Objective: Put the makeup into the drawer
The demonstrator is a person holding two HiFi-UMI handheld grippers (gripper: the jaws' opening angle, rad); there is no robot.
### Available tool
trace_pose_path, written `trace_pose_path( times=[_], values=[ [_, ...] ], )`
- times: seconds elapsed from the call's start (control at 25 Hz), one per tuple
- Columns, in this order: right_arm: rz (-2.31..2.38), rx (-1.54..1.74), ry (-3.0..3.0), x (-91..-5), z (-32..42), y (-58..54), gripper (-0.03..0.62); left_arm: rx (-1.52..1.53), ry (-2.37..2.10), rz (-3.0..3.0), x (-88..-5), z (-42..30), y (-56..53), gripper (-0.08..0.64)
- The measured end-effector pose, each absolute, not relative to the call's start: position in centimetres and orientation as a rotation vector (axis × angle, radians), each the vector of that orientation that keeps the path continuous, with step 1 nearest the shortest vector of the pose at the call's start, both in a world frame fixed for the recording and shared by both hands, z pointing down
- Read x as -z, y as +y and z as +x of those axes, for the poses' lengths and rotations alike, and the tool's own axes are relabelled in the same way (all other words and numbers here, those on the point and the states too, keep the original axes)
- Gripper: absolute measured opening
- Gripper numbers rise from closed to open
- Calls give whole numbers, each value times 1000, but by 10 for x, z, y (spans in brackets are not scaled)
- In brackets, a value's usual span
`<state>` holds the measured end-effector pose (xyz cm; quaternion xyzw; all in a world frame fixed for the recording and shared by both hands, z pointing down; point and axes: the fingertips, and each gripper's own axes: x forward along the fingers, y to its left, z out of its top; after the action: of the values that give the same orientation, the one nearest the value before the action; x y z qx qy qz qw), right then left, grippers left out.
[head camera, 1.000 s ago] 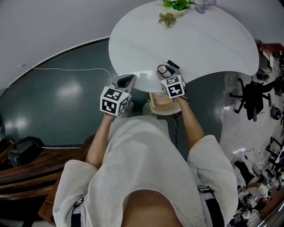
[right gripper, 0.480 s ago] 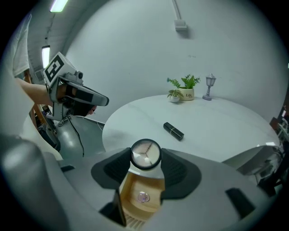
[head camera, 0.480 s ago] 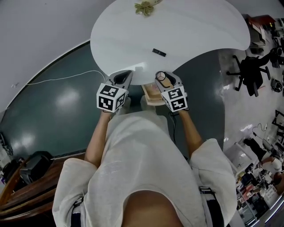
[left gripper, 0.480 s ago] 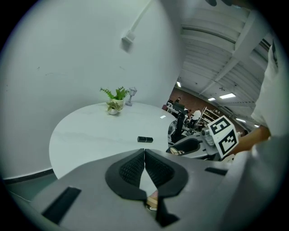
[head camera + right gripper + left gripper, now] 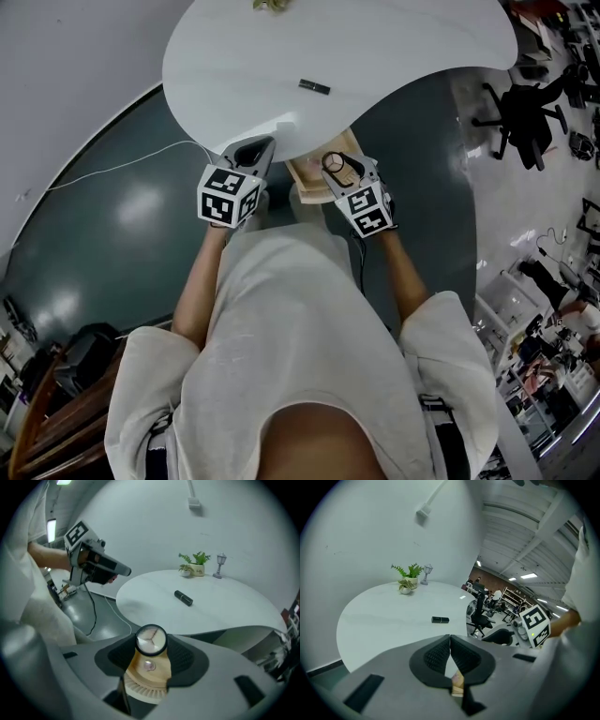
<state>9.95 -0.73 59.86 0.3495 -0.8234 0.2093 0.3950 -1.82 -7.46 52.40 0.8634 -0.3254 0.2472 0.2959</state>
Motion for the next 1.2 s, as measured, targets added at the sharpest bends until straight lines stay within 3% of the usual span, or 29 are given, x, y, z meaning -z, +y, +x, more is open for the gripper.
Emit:
trace_pose_path(
  times=[0.52,1.2],
  values=[
    [-68,289,-1731,-717,98,29,209,-656,-929,2216,-541,-37,-49,11],
    [-289,276,-1630,-833,93,21,209,-652,-1003,2103,-565,-48,-29,11]
  ],
)
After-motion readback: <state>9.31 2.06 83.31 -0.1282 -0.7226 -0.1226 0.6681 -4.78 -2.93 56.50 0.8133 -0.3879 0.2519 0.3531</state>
